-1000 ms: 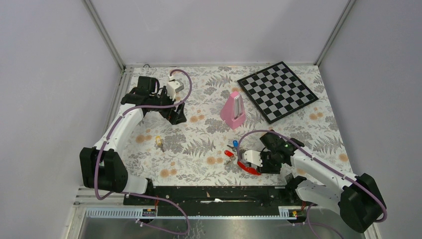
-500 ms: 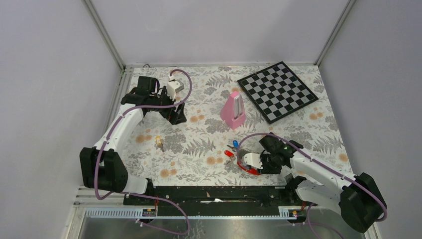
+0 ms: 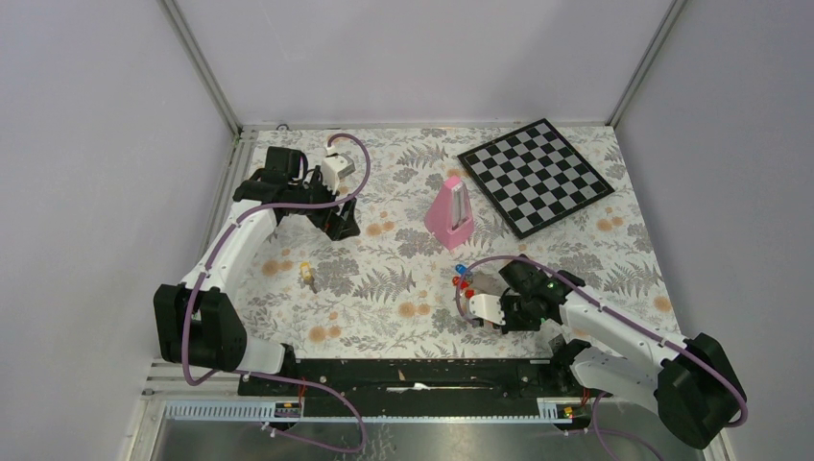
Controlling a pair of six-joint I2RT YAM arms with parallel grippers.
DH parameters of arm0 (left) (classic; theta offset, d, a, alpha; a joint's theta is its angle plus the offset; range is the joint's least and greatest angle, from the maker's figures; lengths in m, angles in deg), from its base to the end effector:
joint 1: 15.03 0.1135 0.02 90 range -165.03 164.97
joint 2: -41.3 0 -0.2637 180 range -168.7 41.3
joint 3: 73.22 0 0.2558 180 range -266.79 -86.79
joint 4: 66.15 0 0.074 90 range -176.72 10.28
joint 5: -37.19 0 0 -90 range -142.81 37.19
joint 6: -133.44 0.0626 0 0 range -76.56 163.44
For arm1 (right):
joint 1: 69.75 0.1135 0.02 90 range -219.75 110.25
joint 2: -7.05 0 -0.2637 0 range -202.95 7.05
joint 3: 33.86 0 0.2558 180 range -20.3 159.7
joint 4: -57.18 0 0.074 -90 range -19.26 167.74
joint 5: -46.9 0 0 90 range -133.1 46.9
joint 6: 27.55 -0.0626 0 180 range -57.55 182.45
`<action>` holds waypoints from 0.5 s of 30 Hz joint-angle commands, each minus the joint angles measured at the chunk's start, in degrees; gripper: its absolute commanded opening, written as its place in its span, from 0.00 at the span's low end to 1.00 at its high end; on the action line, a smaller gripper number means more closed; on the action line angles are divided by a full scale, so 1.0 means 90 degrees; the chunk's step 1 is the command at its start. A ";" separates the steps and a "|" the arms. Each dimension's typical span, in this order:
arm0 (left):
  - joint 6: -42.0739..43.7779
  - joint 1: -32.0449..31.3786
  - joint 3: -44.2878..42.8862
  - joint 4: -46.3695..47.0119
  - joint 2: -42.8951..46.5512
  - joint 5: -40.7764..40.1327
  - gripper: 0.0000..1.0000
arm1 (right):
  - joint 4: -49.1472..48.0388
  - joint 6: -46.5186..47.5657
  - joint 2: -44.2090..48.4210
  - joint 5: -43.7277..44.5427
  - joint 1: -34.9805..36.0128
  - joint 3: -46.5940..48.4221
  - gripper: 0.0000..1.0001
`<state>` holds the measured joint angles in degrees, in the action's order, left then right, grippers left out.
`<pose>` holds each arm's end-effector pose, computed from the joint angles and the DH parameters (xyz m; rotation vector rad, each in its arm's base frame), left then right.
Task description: Put the keys on the keyring
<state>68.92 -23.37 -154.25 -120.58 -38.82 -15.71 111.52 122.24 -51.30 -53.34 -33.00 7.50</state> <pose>0.2955 -0.0815 0.2777 0.9304 2.1685 -0.6631 0.1293 0.1104 0.1348 -2.1046 1.8221 0.1530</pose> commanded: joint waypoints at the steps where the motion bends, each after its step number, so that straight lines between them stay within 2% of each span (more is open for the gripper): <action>1: 0.0007 -0.0016 -0.0358 0.0072 -0.0049 0.0191 0.99 | 0.0300 -0.0096 0.0069 -0.0335 0.0067 0.0352 0.08; 11: 0.0099 -0.0188 -0.0762 -0.0177 -0.0351 0.0332 0.99 | 0.0653 -0.0374 -0.0075 -0.1027 0.0067 0.1165 0.01; 15: 0.0129 -0.0252 -0.0803 -0.0177 -0.0306 0.0891 0.99 | 0.0621 -0.0623 -0.0153 -0.1500 0.0062 0.1633 0.00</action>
<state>68.96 -25.01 -158.53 -122.37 -42.08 -13.98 116.06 119.55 -52.02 -60.70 -32.89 16.89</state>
